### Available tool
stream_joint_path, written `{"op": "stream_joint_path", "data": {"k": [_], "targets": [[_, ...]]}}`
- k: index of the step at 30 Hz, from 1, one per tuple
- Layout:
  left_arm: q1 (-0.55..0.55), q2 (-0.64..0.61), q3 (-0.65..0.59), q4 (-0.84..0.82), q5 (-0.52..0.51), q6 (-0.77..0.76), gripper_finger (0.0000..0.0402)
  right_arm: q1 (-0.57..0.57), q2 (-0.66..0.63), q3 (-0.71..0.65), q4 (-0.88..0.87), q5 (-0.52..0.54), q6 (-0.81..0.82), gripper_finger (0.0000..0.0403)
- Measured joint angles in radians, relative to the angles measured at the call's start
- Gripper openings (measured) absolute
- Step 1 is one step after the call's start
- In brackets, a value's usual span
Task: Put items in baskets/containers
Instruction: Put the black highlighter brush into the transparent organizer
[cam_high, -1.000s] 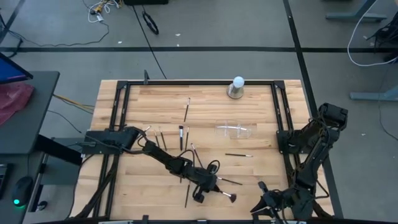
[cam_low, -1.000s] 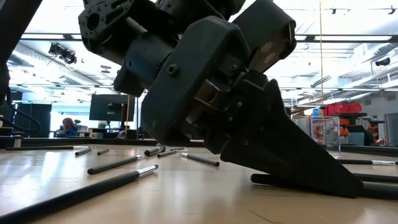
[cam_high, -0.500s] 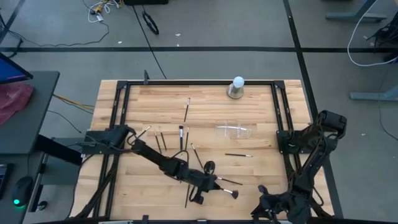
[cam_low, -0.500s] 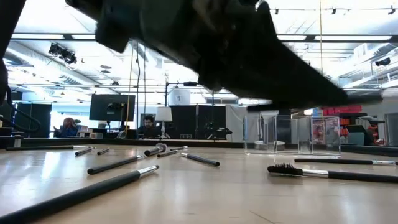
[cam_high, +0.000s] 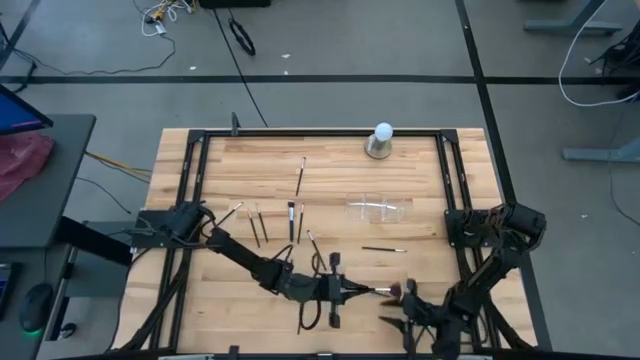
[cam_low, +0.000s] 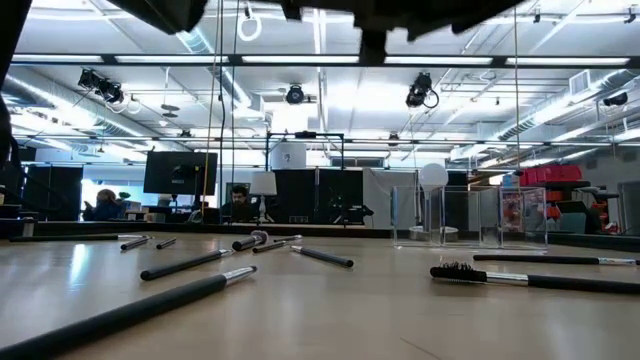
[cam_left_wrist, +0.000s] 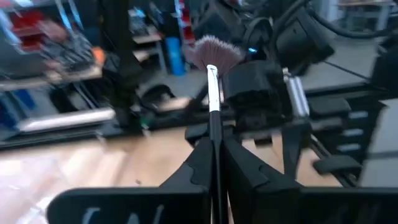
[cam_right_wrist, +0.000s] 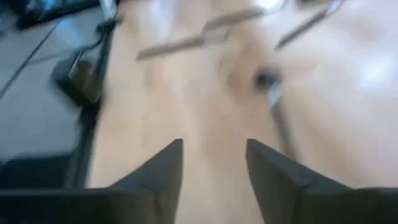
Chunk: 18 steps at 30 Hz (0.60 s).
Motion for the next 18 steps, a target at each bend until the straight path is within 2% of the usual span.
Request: {"op": "stream_joint_path", "data": {"k": [4, 9, 18], "targets": [[-0.024, 0.0, 0.0, 0.033, -0.072, 0.049, 0.0023, -0.027, -0.029, 0.0, 0.076, 0.155, -0.139, 0.0226], [-0.033, 0.0, 0.0, 0.033, -0.107, 0.059, 0.0023, -0.03, -0.072, 0.0, 0.203, 0.34, -0.286, 0.0225], [-0.03, 0.0, 0.001, 0.035, -0.109, 0.07, 0.0023, -0.058, -0.107, 0.0, 0.531, 0.369, -0.661, 0.019]]}}
